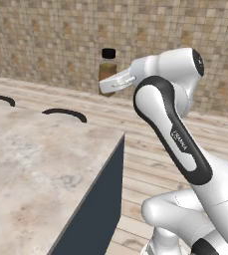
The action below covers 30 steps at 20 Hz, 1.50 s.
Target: Take the cinnamon bottle from the cabinet and place it on the dining table, next to the plate with the cupcake. Then take the chocolate from the dining counter and place it on the cupcake plate.
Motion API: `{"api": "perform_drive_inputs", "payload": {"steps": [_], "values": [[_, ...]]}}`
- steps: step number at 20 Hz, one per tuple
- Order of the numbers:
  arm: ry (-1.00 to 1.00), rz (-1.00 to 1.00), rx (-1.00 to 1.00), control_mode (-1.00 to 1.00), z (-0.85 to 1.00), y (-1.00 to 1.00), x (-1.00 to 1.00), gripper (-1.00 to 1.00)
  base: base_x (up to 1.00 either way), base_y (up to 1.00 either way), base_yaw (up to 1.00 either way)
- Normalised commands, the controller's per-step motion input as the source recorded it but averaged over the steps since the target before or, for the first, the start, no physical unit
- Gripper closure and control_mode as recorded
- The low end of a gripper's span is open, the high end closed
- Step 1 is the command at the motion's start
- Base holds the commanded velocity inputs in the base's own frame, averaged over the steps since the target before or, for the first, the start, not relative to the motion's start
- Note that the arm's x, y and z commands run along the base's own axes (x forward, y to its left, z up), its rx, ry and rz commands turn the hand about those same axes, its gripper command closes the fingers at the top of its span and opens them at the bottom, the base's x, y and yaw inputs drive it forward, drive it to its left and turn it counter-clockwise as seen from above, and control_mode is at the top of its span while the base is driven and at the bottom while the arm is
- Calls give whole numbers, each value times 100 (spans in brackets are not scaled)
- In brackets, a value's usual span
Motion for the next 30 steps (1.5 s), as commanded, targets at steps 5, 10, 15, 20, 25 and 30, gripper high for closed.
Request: {"api": "perform_drive_inputs", "payload": {"steps": [5,10,15,20,25,30], "values": [[0,0,0,100,0,0,0,100,82,-29,2],[0,0,0,100,0,0,0,100,82,-27,3],[0,0,0,100,0,0,0,100,81,-24,8],[0,0,0,100,0,0,0,100,81,-18,17],[0,0,0,100,0,0,0,100,84,-16,17],[0,0,0,100,0,0,0,100,86,-3,25]]}}
